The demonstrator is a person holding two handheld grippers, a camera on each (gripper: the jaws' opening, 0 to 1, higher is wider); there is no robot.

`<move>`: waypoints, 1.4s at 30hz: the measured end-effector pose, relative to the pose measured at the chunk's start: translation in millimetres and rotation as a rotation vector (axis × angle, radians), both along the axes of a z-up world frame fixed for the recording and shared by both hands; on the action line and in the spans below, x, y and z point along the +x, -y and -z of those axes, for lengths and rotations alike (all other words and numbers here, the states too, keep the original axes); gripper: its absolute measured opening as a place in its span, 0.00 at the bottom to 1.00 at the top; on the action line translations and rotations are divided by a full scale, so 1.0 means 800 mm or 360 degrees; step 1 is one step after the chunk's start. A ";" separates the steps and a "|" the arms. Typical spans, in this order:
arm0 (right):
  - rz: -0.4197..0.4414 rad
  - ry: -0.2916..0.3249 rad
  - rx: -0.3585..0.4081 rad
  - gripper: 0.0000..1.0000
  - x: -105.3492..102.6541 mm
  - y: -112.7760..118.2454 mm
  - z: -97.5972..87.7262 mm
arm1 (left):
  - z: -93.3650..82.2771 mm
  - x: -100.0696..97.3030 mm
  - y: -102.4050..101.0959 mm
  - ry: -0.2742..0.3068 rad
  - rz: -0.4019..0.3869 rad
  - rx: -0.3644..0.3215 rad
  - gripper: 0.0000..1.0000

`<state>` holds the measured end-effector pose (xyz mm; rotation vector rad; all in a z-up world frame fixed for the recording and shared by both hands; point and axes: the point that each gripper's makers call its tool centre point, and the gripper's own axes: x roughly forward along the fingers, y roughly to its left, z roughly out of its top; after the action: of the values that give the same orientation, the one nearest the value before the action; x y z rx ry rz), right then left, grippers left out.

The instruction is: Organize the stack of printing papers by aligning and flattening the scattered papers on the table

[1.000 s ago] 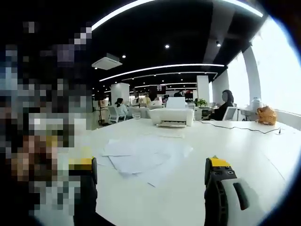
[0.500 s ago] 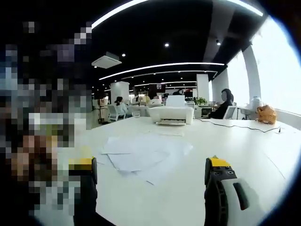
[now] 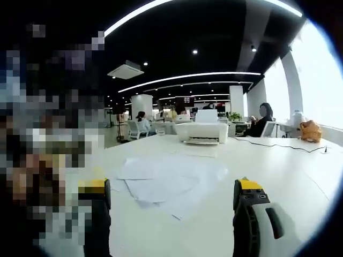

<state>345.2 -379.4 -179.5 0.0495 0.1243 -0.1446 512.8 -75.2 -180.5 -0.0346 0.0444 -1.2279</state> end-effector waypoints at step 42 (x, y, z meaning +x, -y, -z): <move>-0.0149 0.0008 0.0045 0.90 0.169 -0.016 0.013 | -0.006 0.006 0.004 0.0015 -0.0031 0.0002 0.97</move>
<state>480.2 -366.9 -190.1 0.0720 0.1231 -0.0489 517.5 -78.6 -175.6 -0.0278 0.0366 -1.2085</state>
